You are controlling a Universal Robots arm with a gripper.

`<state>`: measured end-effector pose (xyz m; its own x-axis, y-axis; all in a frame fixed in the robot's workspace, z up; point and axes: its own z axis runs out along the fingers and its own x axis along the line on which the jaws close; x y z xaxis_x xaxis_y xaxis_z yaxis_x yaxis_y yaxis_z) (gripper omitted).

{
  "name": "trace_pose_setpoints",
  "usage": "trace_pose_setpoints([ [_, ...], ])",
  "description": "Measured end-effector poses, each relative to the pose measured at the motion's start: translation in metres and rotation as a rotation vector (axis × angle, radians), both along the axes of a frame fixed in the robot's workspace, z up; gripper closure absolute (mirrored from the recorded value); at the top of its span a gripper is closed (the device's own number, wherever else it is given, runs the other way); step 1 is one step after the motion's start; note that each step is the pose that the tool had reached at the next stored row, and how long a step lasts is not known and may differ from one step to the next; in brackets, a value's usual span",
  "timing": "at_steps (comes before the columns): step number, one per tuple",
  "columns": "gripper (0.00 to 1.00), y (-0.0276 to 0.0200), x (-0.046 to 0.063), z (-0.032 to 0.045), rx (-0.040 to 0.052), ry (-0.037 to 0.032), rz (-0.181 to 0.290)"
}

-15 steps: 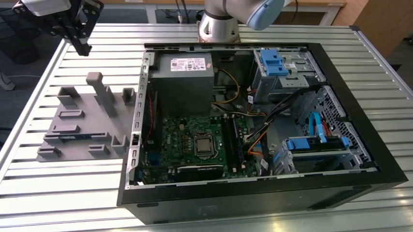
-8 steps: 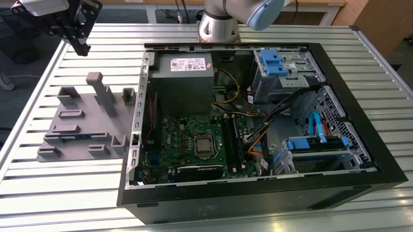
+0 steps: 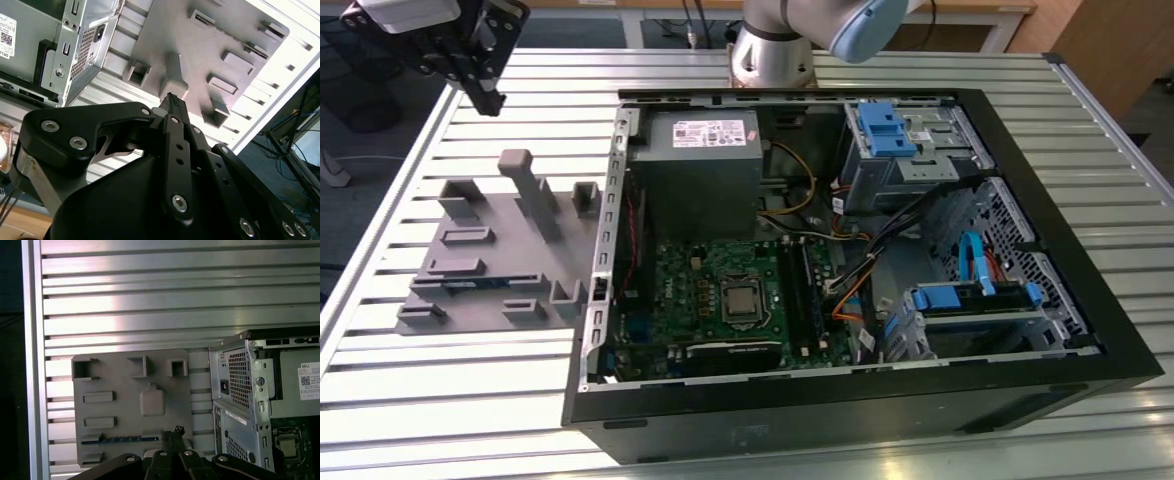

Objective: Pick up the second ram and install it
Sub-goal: 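Reach for the second ram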

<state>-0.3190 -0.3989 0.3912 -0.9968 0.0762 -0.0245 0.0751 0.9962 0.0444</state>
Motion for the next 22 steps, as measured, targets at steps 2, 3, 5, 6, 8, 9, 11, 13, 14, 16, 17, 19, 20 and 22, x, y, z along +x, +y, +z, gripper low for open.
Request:
trace_pose_setpoints([
  [2, 0.89, 0.0, -0.0006, 0.0, 0.0, 0.0, 0.0],
  [3, 0.89, 0.0, -0.0009, 0.0, 0.0001, 0.0, 0.0],
  [5, 0.89, 0.0, -0.0015, 0.0, 0.0, 0.0, 0.0],
  [6, 0.89, 0.0, -0.0018, 0.0, 0.0, 0.0001, 0.0],
  [8, 0.89, 0.0, -0.0024, -0.0001, 0.0, 0.0, 0.0],
  [9, 0.89, 0.0, -0.0027, -0.0001, 0.0, -0.0001, 0.0],
  [11, 0.89, 0.0, -0.0032, -0.0001, 0.0, 0.0, 0.0],
  [13, 0.89, 0.0, -0.0038, -0.0001, 0.0, 0.0, 0.0],
  [14, 0.89, 0.0, -0.004, -0.0001, 0.0, 0.0, 0.0],
  [16, 0.89, 0.0, -0.0046, -0.0001, 0.0, 0.0, 0.0],
  [17, 0.89, 0.0, -0.0049, -0.0001, 0.0, 0.0, 0.0],
  [19, 0.89, 0.0, -0.0056, -0.0001, 0.0, 0.0, 0.0],
  [20, 0.89, 0.0, -0.006, -0.0001, 0.0, 0.0001, 0.0],
  [22, 0.89, 0.0, -0.0068, -0.0001, 0.0, 0.0001, 0.0],
])
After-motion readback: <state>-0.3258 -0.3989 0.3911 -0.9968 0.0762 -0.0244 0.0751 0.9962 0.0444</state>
